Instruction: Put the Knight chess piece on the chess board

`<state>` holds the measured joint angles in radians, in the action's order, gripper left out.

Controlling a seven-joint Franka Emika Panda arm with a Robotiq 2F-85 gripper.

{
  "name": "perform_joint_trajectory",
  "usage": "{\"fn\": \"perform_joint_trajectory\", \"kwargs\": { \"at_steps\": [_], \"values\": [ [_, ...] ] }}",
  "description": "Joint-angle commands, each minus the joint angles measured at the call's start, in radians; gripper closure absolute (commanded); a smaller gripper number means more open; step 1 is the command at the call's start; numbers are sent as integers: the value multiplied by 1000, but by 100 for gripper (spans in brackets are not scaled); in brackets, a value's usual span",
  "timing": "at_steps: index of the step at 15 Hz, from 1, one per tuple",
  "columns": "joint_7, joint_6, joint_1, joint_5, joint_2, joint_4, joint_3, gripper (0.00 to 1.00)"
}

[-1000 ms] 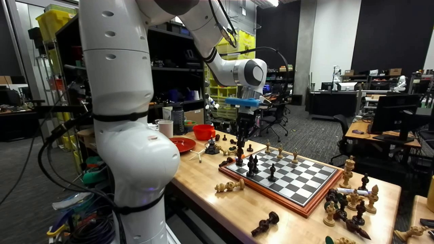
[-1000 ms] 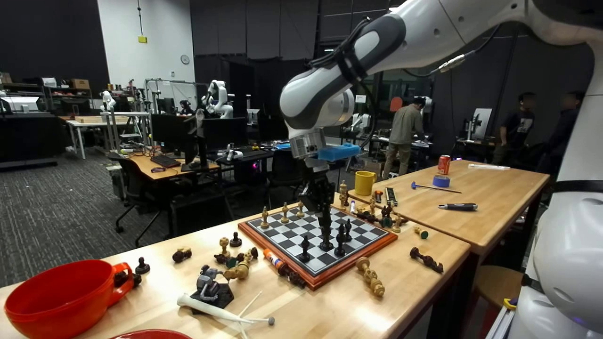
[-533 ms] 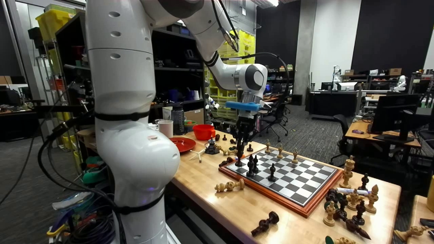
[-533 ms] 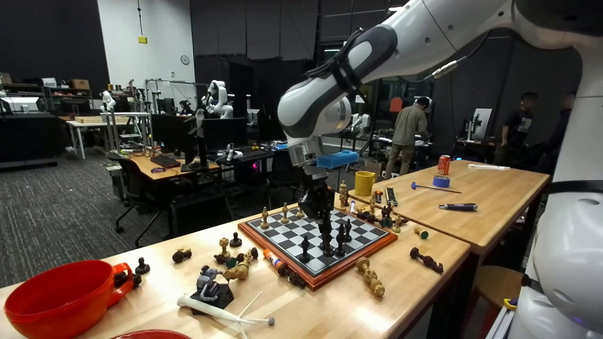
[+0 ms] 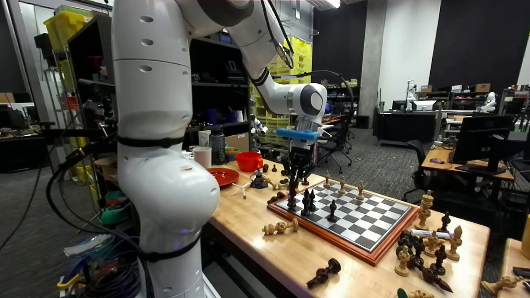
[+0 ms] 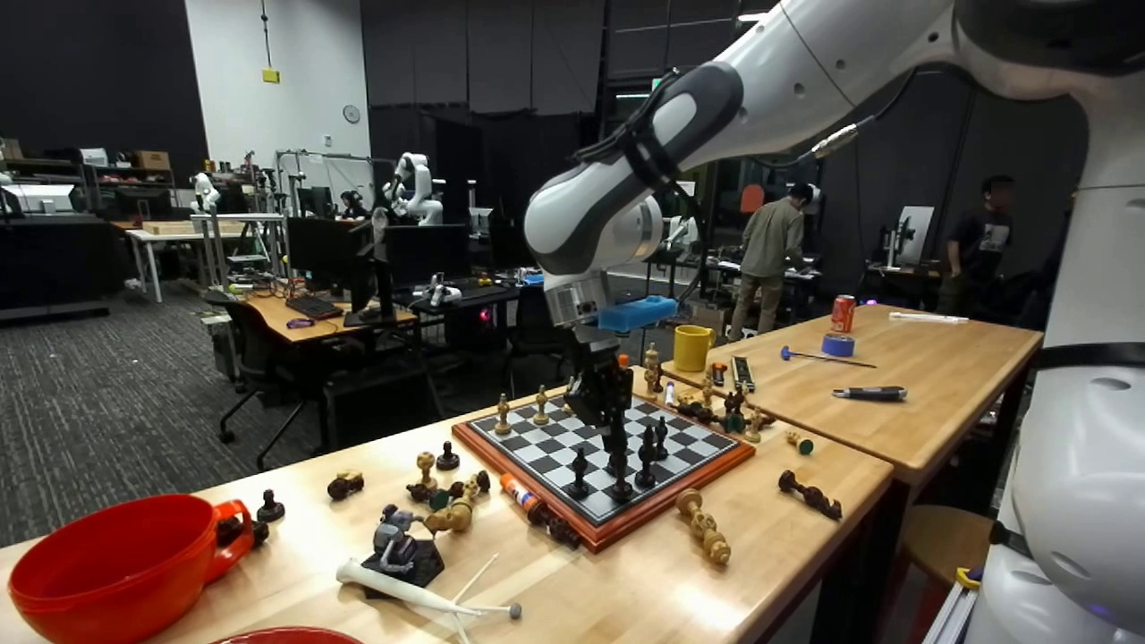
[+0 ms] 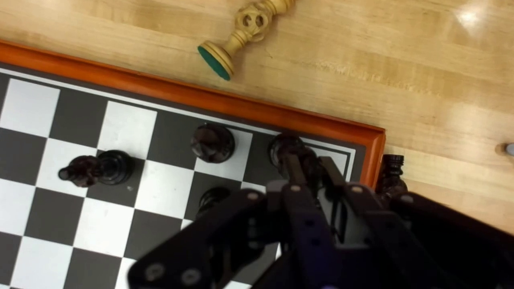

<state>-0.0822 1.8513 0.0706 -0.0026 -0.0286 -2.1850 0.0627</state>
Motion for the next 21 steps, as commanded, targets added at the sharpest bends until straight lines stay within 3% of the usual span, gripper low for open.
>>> {"fn": "perform_joint_trajectory", "kwargs": {
  "at_steps": [1,7,8,18,21],
  "values": [
    [9,16,-5,2,-11,3,-1,96],
    [11,21,-7,1,-27,11,-3,96],
    [12,21,-6,-1,-26,11,-3,68],
    [16,13,-2,-7,-19,18,1,4],
    [21,9,1,-18,13,17,4,0]
  ]
}}
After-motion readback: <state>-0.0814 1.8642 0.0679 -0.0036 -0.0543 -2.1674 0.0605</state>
